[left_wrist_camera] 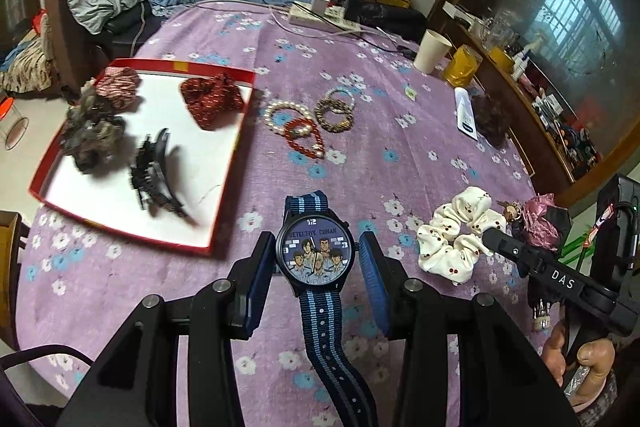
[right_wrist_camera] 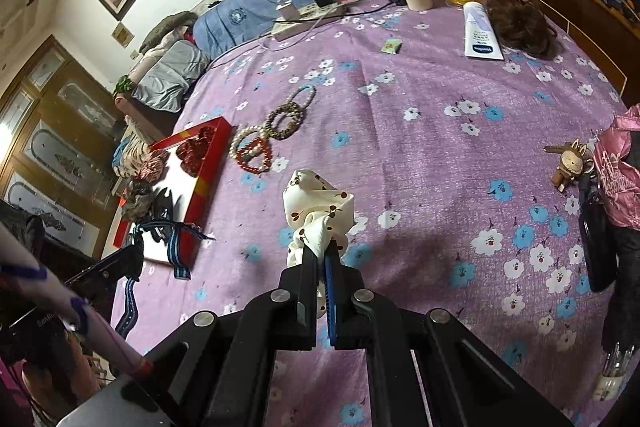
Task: Organize jewelry
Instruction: 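Carry the held scrunchie and watch over the red-rimmed tray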
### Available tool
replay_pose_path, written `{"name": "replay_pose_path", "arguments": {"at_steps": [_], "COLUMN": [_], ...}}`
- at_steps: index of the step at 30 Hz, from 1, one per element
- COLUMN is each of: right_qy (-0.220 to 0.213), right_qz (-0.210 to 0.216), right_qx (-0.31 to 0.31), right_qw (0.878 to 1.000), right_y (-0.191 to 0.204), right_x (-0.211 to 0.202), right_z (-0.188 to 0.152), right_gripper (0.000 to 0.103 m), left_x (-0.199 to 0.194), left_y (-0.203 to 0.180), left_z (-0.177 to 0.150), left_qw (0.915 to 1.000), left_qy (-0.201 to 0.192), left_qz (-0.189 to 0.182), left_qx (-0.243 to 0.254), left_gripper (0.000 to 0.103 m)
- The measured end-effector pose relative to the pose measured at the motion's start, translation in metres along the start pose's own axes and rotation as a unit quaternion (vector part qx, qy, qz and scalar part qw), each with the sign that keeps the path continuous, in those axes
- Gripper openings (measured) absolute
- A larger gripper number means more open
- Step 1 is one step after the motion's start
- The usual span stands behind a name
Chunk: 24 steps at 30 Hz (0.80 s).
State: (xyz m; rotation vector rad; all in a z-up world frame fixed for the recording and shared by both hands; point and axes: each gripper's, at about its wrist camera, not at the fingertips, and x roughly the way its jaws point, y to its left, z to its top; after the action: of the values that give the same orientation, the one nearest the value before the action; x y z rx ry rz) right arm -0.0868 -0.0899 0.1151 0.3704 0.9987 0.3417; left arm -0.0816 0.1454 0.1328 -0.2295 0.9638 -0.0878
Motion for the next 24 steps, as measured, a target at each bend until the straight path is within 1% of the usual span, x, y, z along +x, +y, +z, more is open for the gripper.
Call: {"name": "replay_pose_path", "arguments": {"at_steps": [5,9,13,18,21,24], "right_qy": [-0.002,0.004,0.009,0.008,0.007,0.011], "right_qz": [0.013,0.033,0.044,0.050,0.052,0.058], "right_qx": [-0.014,-0.021,-0.032,-0.048,-0.050,-0.051], "right_qw": [1.000,0.999,0.999,0.998,0.997,0.997], "right_y": [0.012,0.025,0.041,0.066,0.083,0.100], "right_x": [-0.003,0.003,0.008,0.016,0.026,0.039], "right_z": [-0.005,-0.010,-0.011,-0.004,0.005,0.013], "right_gripper": [0.004,0.004,0.004,0.004,0.004,0.004], "left_x": [-0.024,-0.047,-0.061,-0.063,-0.058,-0.050], "left_y": [0.020,0.046,0.074,0.104,0.120,0.134], "left_z": [-0.002,0.001,0.008,0.019,0.031,0.051], "left_qw": [0.9991,0.9961,0.9929,0.9916,0.9925,0.9936], "left_qy": [-0.022,-0.040,-0.053,-0.057,-0.052,-0.053], "left_qz": [0.033,0.074,0.097,0.103,0.099,0.094], "left_qx": [-0.013,-0.027,-0.042,-0.053,-0.049,-0.035], "left_gripper": [0.042,0.042,0.042,0.042,0.042,0.042]}}
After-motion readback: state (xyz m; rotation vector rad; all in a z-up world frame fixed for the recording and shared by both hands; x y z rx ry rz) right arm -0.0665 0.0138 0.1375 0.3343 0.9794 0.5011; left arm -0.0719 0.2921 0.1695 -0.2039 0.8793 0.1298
